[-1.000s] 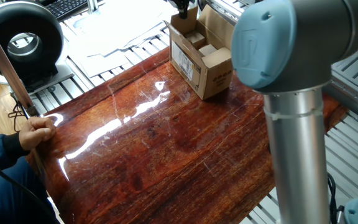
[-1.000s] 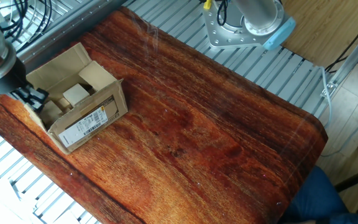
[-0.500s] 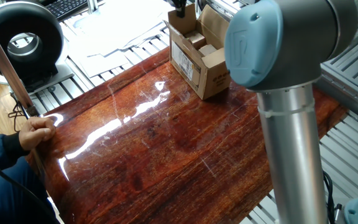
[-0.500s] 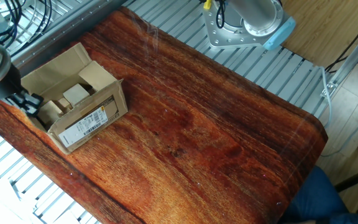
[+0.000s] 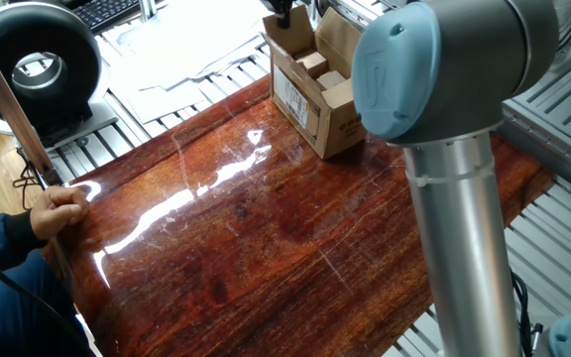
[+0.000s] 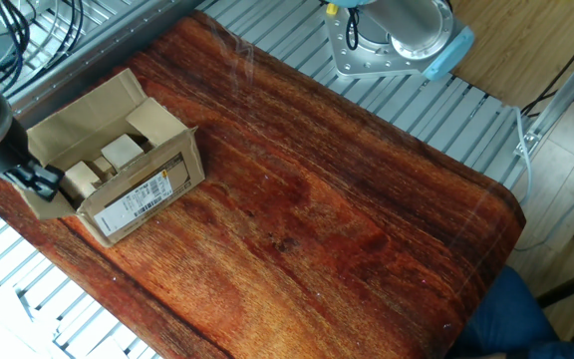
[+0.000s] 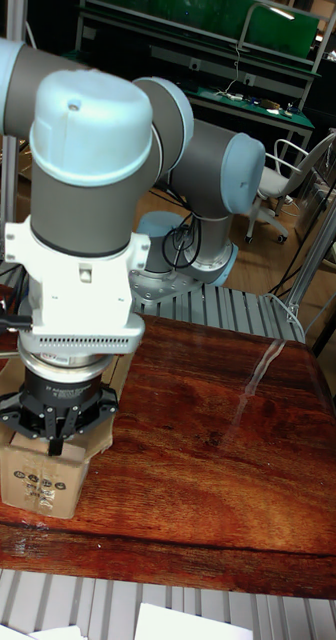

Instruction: Open a box

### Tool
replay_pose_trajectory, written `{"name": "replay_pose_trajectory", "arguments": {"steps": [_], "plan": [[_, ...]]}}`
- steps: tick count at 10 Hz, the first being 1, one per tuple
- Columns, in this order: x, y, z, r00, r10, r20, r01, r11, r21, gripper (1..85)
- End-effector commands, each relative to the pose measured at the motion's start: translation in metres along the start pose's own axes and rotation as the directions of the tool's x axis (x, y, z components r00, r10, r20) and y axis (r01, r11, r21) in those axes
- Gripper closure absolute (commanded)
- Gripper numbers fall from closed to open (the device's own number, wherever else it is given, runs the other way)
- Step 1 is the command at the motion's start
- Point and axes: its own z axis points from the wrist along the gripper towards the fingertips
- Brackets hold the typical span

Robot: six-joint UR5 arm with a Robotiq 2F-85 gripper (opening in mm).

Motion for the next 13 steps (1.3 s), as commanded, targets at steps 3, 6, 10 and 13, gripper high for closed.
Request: {"name": "replay_pose_trajectory", "arguments": {"steps": [3, 6, 10, 13], "plan": [[-0.013, 0.003, 0.017, 1.0, -0.007, 0.018, 0.007, 1.0, -0.017, 84.7], [-0.014, 0.008, 0.022, 1.0, -0.01, 0.022, 0.011, 0.999, -0.036, 84.7], [-0.014, 0.013, 0.03, 0.999, -0.014, 0.032, 0.017, 0.998, -0.065, 84.7], [-0.013, 0.012, 0.032, 0.999, -0.019, 0.033, 0.021, 0.998, -0.066, 84.7]]}}
